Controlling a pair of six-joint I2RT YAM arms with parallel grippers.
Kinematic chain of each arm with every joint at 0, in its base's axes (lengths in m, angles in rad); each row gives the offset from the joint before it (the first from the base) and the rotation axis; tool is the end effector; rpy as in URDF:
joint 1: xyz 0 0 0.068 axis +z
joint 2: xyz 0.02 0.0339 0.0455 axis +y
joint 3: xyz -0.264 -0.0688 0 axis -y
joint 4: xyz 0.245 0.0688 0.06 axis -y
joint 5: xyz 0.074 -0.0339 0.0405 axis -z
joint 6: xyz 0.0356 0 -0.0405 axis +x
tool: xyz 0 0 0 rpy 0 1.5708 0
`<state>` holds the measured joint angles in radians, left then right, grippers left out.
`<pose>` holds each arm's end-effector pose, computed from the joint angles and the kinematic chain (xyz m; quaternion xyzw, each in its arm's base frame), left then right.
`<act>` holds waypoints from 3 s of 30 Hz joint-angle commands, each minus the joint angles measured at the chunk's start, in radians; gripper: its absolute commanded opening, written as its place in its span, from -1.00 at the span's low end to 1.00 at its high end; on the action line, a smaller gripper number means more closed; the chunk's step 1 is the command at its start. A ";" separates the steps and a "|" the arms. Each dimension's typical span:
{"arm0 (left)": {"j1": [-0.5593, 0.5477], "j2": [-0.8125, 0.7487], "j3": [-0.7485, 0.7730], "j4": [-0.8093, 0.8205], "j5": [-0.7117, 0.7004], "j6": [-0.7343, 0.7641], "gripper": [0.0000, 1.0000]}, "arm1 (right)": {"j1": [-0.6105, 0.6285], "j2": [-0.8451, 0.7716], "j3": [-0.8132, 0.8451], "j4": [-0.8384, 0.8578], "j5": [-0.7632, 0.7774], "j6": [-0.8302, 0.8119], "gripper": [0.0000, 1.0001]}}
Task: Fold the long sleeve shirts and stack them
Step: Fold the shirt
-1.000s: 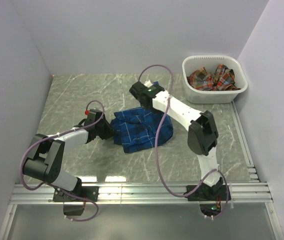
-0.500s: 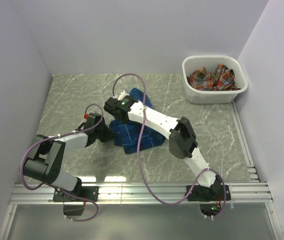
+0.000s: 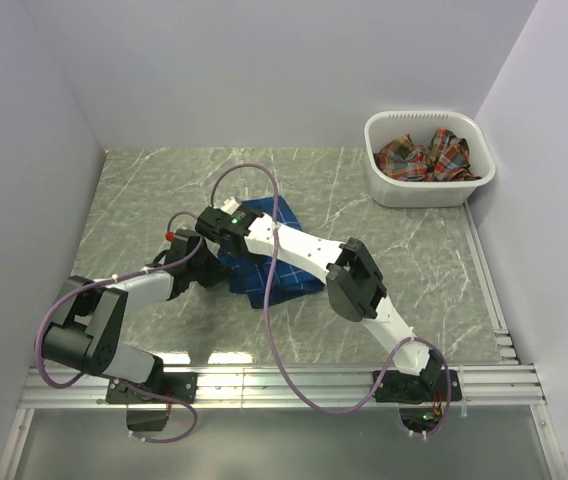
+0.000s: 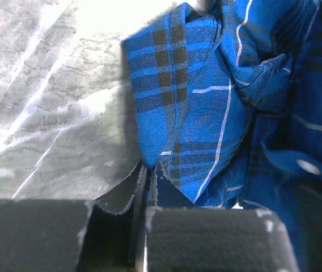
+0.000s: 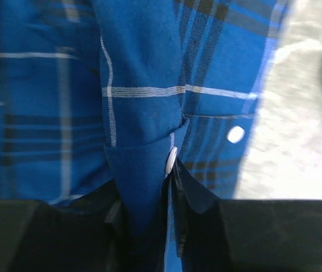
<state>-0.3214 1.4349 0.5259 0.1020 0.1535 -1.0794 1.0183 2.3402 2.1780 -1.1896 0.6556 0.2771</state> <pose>0.2427 -0.0866 0.1398 -0.3158 0.8701 -0.2939 0.2382 0.2690 0.3949 0.2230 -0.3080 0.8899 -0.1928 0.2756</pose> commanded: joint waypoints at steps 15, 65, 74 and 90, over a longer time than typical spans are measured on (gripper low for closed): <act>0.002 -0.039 -0.035 0.059 0.029 -0.017 -0.99 | -0.011 -0.111 -0.104 0.277 -0.283 0.125 -0.03; 0.041 0.001 0.397 -0.180 0.060 0.210 -0.56 | -0.233 -0.635 -1.089 1.355 -1.341 0.392 0.17; 0.042 0.314 0.543 -0.110 0.000 0.178 -0.71 | -0.234 -0.394 -1.069 1.366 -1.406 0.372 0.13; 0.068 0.353 0.664 -0.137 0.035 0.193 -0.47 | -0.313 -0.580 -1.054 1.175 -1.383 0.261 0.11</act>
<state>-0.2569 1.8977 1.1370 -0.0364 0.1814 -0.9169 0.7479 1.9026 1.0874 0.0299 -0.7403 0.5854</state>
